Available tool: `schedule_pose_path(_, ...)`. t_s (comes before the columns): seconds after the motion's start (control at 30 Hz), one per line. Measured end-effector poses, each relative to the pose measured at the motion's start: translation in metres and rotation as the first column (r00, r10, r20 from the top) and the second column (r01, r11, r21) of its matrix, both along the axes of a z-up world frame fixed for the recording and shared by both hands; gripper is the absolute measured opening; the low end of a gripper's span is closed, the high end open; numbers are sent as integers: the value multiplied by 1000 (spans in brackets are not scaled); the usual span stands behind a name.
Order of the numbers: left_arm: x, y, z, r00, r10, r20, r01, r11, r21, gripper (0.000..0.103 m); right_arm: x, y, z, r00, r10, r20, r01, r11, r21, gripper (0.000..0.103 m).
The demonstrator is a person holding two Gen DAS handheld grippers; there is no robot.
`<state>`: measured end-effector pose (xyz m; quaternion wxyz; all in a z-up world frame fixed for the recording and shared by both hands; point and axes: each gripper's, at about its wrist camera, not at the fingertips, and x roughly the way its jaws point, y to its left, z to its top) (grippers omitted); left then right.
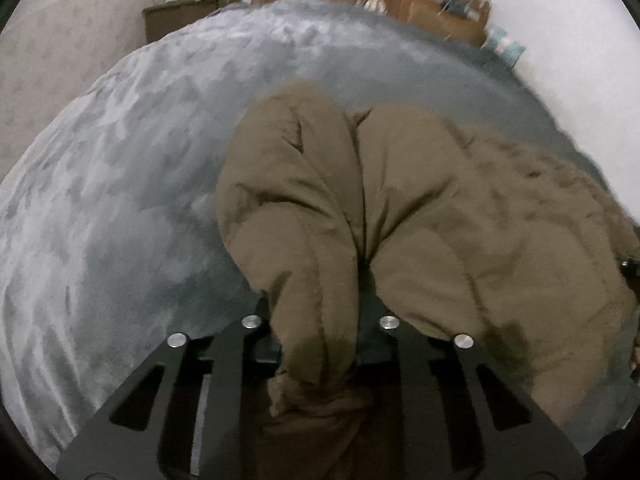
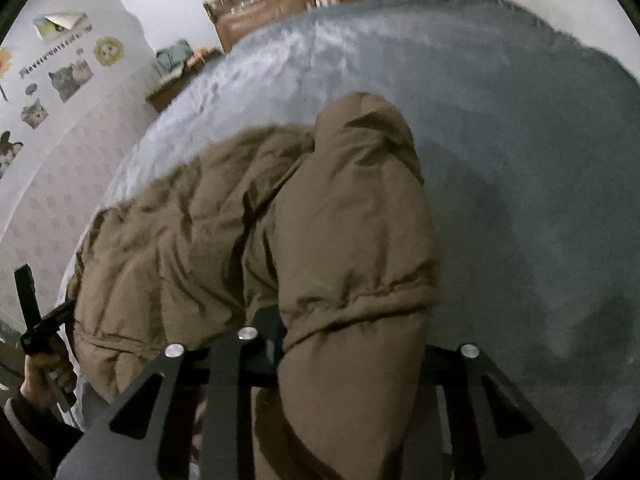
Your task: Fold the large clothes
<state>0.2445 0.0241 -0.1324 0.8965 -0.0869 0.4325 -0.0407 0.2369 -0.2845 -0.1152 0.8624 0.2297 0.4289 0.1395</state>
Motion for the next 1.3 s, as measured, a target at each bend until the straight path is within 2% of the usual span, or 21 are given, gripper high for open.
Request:
schedule_pose_path(0.07, -5, -2, 13, 997, -28, 67, 32, 998, -50, 16, -11, -5, 16, 998, -26, 52, 27, 1000, -15, 25)
schedule_pose_path(0.17, -12, -18, 32, 978, -112, 174, 133, 985, -112, 16, -32, -22, 32, 990, -91, 106, 96, 994, -43, 25)
schedule_pose_path(0.27, -14, -44, 37, 963, -177, 202, 196, 977, -79, 17, -54, -50, 32, 976, -187, 110, 191, 981, -25, 27)
schedule_pose_path(0.3, -11, -52, 34, 967, -178, 182, 190, 980, -50, 19, -56, -58, 20, 978, -197, 66, 200, 979, -41, 30)
schedule_pose_path(0.37, -1, -59, 18, 987, -131, 96, 129, 991, 25, 26, -47, -63, -6, 976, -215, -37, 212, 974, -75, 61)
schedule_pose_path(0.4, 7, -57, 5, 994, -104, 34, 103, 994, 43, 30, -43, -64, -24, 970, -211, -119, 201, 976, -85, 65)
schedule_pose_path(0.43, 10, -55, -1, 995, -95, 6, 95, 995, 43, 38, -41, -64, -37, 966, -200, -162, 189, 979, -83, 76)
schedule_pose_path(0.47, 13, -49, -8, 997, -66, -28, 68, 996, 57, 43, -42, -66, -37, 964, -214, -160, 201, 975, -89, 88)
schedule_pose_path(0.57, 10, -34, 0, 999, -29, -24, 30, 999, 44, 48, -49, -61, -23, 958, -256, -131, 230, 956, -182, 93)
schedule_pose_path(0.6, 7, -30, 5, 1000, -15, -17, 15, 999, 52, 54, -53, -56, -20, 962, -241, -127, 213, 956, -202, 93)
schedule_pose_path(0.67, -9, -19, 20, 999, 26, 29, -28, 996, 85, 58, -58, -50, -12, 962, -250, -110, 220, 948, -228, 93)
schedule_pose_path(0.7, -19, -12, 30, 997, 40, 65, -45, 996, 83, 58, -63, -48, -7, 959, -263, -104, 235, 946, -223, 93)
schedule_pose_path(0.73, -31, -9, 38, 995, 56, 88, -63, 995, 78, 63, -68, -45, -2, 961, -262, -94, 239, 950, -202, 93)
schedule_pose_path(0.77, -46, -3, 48, 989, 85, 122, -94, 993, 65, 68, -76, -41, 3, 962, -263, -80, 243, 950, -198, 93)
schedule_pose_path(0.83, -77, 7, 64, 973, 126, 192, -134, 990, 32, 91, -97, -36, 22, 960, -280, -9, 272, 938, -216, 93)
schedule_pose_path(0.87, -92, 13, 69, 968, 132, 214, -141, 990, 29, 94, -112, -35, 31, 957, -289, 31, 289, 936, -202, 94)
schedule_pose_path(0.97, -131, 17, 90, 944, 133, 301, -143, 990, 11, 100, -156, -37, 52, 935, -337, 111, 348, 933, -95, 97)
schedule_pose_path(1.0, -146, 18, 98, 928, 140, 345, -150, 989, 1, 100, -173, -38, 63, 917, -369, 150, 382, 922, -66, 98)
schedule_pose_path(1.13, -189, 15, 122, 865, 181, 468, -187, 982, -34, 100, -229, -39, 100, 828, -456, 326, 500, 864, -59, 101)
schedule_pose_path(1.2, -211, 9, 128, 843, 203, 498, -209, 977, -45, 100, -255, -35, 113, 787, -475, 394, 537, 841, -58, 101)
schedule_pose_path(1.3, -243, 7, 134, 816, 225, 532, -230, 971, -59, 100, -286, -19, 130, 751, -446, 487, 536, 843, -54, 101)
